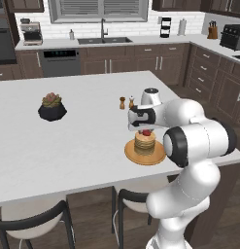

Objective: Take the strawberry from the fridge and place it on top of the pancake, located on the dining counter.

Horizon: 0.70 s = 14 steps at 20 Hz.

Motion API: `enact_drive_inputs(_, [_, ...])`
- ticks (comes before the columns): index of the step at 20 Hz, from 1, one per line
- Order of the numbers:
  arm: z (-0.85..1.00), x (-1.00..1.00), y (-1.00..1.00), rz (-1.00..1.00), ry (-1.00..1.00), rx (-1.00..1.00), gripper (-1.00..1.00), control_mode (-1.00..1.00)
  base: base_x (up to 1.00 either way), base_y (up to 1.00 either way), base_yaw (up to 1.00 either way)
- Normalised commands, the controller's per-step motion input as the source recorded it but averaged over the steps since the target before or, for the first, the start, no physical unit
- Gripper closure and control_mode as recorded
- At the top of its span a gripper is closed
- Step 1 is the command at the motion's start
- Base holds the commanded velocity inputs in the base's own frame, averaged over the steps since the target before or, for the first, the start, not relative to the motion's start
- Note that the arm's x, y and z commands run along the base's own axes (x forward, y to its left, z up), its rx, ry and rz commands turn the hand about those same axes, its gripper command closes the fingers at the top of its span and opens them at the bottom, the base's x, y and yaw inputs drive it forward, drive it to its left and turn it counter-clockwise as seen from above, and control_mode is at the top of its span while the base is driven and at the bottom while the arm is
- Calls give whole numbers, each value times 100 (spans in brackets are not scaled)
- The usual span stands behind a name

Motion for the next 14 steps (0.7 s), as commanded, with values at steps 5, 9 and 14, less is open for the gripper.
enact_drive_inputs(5, [0, -4, 0, 0, 0, 0, -100, -100, 0, 0, 0])
enact_drive_inputs(9, [3, 0, 0, 0, 0, 0, -100, -100, 0, 0, 0])
enact_drive_inputs(14, [36, -29, 10, 0, -7, -1, -100, -100, 0, 0, 0])
